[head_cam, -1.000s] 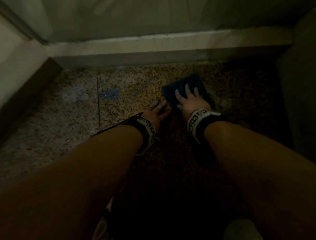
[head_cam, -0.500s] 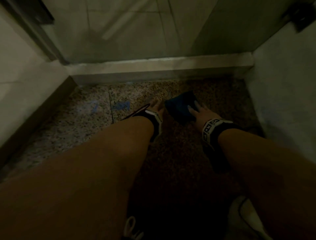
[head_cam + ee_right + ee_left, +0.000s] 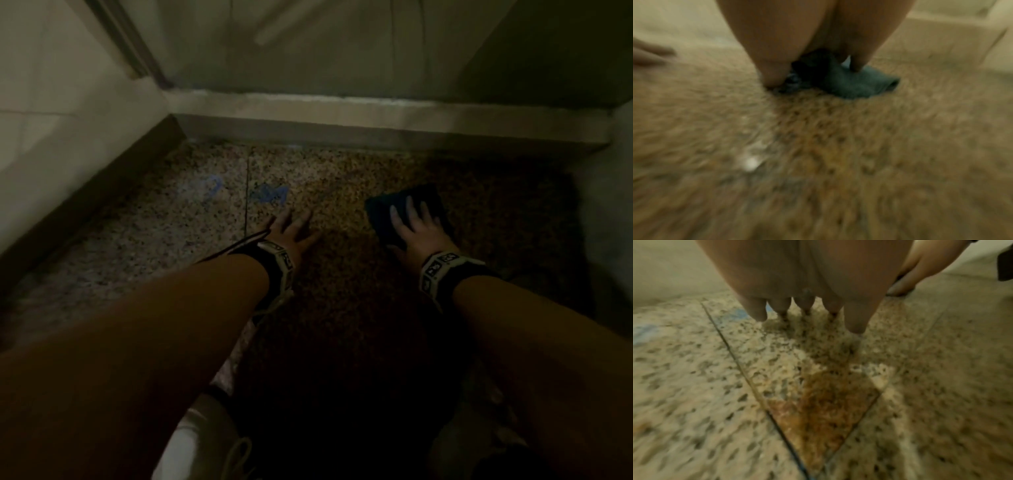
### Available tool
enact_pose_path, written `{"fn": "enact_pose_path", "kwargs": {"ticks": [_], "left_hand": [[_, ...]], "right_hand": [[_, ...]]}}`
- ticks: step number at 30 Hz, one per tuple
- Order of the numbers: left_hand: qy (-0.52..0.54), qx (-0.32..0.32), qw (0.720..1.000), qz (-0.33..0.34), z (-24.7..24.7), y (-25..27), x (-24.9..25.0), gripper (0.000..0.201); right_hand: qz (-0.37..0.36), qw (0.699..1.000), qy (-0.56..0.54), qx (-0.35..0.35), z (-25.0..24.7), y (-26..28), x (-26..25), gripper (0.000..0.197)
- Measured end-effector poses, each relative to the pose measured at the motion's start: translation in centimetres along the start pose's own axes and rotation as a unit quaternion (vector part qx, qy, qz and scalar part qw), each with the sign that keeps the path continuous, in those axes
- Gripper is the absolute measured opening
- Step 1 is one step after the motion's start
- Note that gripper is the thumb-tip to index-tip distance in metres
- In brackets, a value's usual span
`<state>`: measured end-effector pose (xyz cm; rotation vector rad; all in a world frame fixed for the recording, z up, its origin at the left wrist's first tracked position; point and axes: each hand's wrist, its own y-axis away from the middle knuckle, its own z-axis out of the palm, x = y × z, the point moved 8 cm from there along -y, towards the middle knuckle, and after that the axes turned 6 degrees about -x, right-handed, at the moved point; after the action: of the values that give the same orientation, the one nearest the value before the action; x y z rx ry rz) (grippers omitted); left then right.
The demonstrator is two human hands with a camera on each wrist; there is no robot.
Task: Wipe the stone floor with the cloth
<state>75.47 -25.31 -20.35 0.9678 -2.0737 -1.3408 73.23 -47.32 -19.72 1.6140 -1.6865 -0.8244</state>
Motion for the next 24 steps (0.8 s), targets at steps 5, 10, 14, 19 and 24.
{"fn": "enact_pose_path", "kwargs": {"ticks": [5,10,14,19,24], "left_hand": [[0.009,0.009,1.000,-0.003,-0.1,0.0,0.1,0.086],[0.034,0.067,0.997,-0.007,-0.6,0.5,-0.9,0.087],[0.037,0.067,0.997,-0.018,-0.6,0.7,-1.3,0.080],[0.049,0.050,0.997,-0.014,0.0,1.0,-1.7,0.081],[0.067,0.067,0.995,-0.017,1.6,1.2,-3.0,0.078]], "right_hand": [[-0.019,1.000,0.024,-0.002,0.8,-0.2,-0.3,0.063],[-0.032,0.999,0.021,0.001,0.4,-0.4,-1.6,0.060],[-0.050,0.999,0.006,-0.003,-2.0,-1.9,-4.0,0.056],[-0.064,0.998,-0.016,-0.001,-7.0,-4.9,-8.0,0.056],[-0.062,0.997,-0.037,0.002,-8.3,-5.5,-9.2,0.055]]}}
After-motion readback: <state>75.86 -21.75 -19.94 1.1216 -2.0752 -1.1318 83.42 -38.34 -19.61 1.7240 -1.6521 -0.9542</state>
